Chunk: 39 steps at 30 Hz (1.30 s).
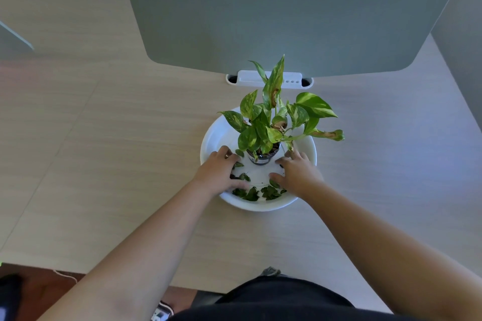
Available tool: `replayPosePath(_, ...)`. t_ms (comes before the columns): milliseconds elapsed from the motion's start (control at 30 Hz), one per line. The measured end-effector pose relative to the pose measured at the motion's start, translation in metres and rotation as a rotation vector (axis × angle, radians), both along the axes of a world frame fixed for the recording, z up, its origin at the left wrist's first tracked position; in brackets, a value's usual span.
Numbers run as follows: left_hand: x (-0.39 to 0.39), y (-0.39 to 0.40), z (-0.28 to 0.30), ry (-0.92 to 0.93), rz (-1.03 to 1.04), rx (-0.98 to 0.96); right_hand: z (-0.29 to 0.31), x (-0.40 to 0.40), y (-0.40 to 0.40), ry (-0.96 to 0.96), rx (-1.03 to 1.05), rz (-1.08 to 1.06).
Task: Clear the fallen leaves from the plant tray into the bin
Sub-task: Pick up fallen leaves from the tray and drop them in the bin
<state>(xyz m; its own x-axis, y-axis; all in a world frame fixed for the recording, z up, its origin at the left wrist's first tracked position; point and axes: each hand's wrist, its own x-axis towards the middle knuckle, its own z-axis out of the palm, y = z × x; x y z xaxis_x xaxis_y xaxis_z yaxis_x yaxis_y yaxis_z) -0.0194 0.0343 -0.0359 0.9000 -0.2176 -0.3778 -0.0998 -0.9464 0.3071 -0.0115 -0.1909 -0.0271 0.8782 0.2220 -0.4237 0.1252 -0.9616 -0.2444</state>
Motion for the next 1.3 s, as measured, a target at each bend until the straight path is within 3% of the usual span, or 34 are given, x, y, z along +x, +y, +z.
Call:
replayPosePath(233, -0.014, -0.011, 0.002, -0.034, -0.007, 0.034, 0.0, -0.018, 0.005, -0.036, -0.06, 0.106)
replayPosePath(700, -0.016, -0.01, -0.001, -0.063, -0.033, -0.067, -0.008, -0.014, 0.012, -0.015, 0.039, 0.105)
replayPosePath(800, -0.015, -0.01, 0.006, -0.125, 0.115, -0.211, -0.003, -0.015, 0.011, -0.046, 0.187, -0.067)
replayPosePath(933, -0.016, -0.01, 0.014, -0.199, 0.407, -0.474, 0.007, -0.02, 0.008, -0.029, 0.526, -0.507)
replayPosePath(1067, -0.016, -0.01, 0.019, -0.105, 0.555, -0.654, 0.01, -0.029, 0.003, 0.06, 0.853, -0.935)
replayPosePath(1300, -0.025, -0.03, 0.029, 0.21, 0.703, -1.015, 0.018, -0.058, -0.007, 0.083, 1.406, -1.379)
